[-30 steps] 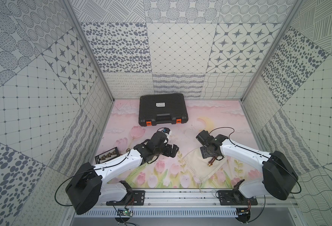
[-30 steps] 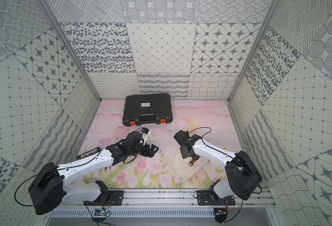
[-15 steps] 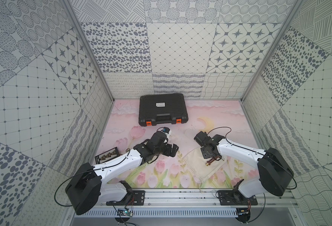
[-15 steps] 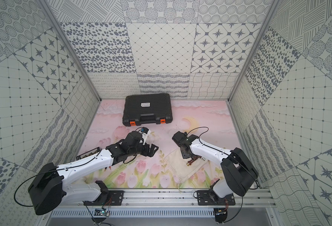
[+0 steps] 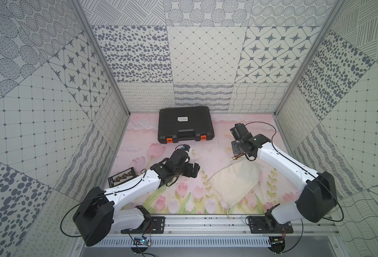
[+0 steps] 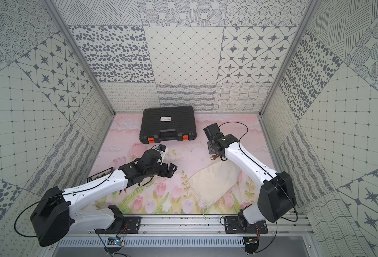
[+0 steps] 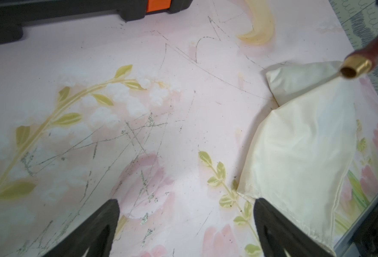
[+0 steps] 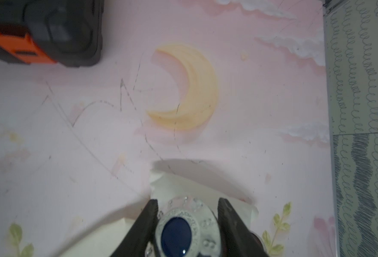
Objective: Close the soil bag
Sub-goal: Place the soil bag at the center of the board.
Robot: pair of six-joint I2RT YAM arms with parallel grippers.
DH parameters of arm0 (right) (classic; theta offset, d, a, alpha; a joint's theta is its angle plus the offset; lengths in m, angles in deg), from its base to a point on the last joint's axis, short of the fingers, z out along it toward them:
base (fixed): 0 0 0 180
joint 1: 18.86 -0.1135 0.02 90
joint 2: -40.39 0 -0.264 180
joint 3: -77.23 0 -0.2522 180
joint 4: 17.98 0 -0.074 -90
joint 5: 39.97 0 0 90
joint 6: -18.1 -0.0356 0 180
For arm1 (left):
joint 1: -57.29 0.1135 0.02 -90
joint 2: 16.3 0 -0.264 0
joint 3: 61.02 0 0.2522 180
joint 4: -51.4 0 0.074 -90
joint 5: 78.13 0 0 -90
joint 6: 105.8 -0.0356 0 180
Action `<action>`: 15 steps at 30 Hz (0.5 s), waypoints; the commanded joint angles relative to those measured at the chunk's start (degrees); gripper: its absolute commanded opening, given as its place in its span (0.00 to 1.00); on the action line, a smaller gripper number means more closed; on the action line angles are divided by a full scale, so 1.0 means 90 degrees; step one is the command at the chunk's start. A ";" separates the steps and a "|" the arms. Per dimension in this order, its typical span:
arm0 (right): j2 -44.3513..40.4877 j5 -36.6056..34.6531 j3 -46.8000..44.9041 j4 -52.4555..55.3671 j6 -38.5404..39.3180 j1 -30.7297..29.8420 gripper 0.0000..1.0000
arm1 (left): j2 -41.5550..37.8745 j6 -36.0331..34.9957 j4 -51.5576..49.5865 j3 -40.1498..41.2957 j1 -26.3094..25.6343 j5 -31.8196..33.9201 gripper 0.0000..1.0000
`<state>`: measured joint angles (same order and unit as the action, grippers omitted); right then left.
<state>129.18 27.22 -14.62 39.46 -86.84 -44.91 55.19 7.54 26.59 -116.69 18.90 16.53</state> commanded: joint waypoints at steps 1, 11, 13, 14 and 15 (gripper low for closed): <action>0.0852 0.0635 0.0615 -0.1224 0.0323 0.0425 0.19 | -0.0046 0.0141 -0.0205 -0.0003 0.0155 -0.0099 0.99; 0.3772 0.1973 0.2989 -0.1553 -0.0009 0.0823 0.25 | 0.0073 0.0025 -0.0006 0.0072 0.0242 -0.0556 0.99; 0.4083 0.2098 0.3211 -0.1543 -0.0077 0.0835 0.31 | 0.0160 0.0035 0.0038 0.0037 0.0240 -0.0781 0.98; 0.4219 0.2165 0.3285 -0.1543 -0.0109 0.0852 0.36 | 0.0218 0.0026 0.0052 -0.0004 0.0242 -0.0909 0.98; 0.4302 0.2222 0.3333 -0.1543 -0.0148 0.0873 0.40 | 0.0304 0.0025 0.0063 -0.0052 0.0242 -0.1018 0.97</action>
<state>167.04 43.16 12.75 27.55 -86.34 -37.45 56.26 8.17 26.28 -116.23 20.80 13.45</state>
